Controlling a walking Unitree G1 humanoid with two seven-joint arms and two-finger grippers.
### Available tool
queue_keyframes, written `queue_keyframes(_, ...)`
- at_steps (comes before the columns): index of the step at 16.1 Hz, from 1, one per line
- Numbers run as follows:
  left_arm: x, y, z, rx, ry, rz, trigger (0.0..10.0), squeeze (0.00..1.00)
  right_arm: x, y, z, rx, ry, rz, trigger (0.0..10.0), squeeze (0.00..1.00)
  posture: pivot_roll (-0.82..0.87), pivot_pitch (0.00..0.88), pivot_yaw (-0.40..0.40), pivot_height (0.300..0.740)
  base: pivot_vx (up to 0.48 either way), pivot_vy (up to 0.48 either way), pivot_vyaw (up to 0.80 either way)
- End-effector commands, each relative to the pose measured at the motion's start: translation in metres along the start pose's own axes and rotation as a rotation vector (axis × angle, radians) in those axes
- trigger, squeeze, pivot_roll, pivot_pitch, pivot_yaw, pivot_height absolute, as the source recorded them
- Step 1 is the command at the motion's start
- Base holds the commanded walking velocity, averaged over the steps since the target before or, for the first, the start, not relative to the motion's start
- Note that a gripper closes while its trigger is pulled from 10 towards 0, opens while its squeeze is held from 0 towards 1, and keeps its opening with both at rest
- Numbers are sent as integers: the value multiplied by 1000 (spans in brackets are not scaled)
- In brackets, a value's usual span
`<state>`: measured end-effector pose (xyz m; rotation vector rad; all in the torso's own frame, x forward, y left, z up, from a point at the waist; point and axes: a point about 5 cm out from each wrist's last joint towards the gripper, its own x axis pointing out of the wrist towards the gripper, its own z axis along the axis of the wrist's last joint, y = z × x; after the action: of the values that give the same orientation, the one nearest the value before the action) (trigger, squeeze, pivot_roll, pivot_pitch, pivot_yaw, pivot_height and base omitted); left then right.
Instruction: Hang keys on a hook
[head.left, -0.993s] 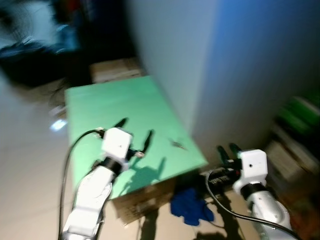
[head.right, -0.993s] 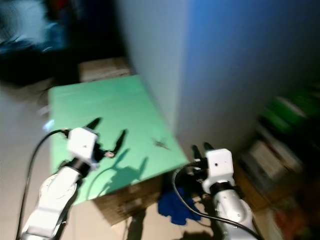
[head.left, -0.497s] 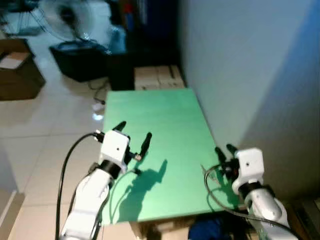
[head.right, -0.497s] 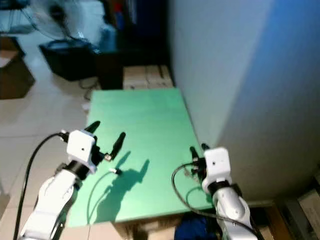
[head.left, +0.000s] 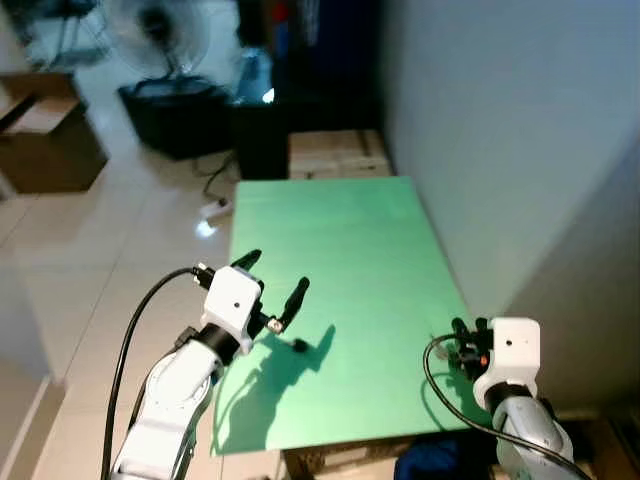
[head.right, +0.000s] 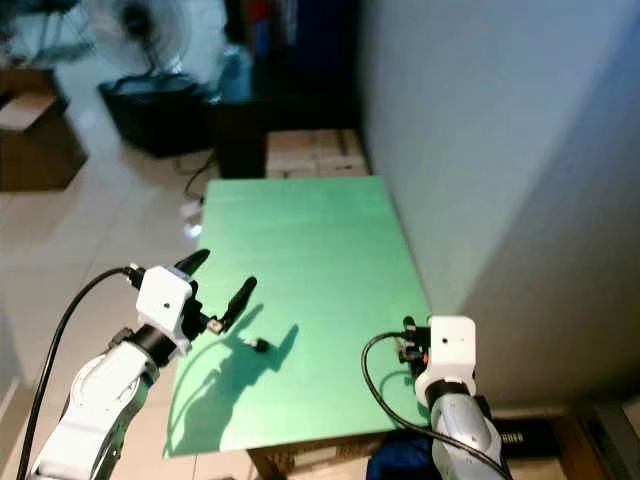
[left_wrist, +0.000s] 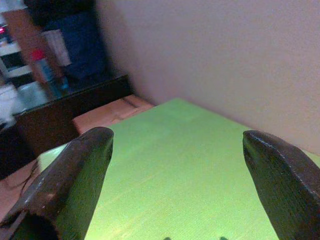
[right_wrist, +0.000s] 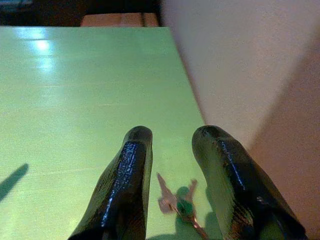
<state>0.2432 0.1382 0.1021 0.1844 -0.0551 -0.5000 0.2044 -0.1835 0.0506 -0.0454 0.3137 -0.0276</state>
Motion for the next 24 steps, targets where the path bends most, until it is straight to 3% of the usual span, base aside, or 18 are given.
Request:
queue_keyframes(1,2,1,0,1,4,-25,10000,0,0,-1,-5,-9,40,2,10000,0,-136,39,64,740,0,0,-800)
queue_keyframes(5,5,1,2,6,-4,-48,10000,0,6,10,-6,-69,67,87,10000,0,-139,49,66,740,0,0,0)
queue_keyframes(11,0,-2,1,4,0,-7,10000,0,10,20,12,-153,-28,214,10000,0,-124,44,36,740,0,-361,91)
queue_keyframes(12,-1,-1,1,5,1,7,10000,0,11,22,14,-119,-39,217,10000,0,-122,44,33,740,0,-364,0)
queue_keyframes(13,0,1,-1,-21,17,23,10000,0,13,21,13,-123,-28,210,10000,0,-120,43,31,740,0,0,0)
queue_keyframes(24,3,5,2,11,18,2,10000,0,18,21,7,-136,-10,204,10000,0,-116,48,65,740,0,0,0)
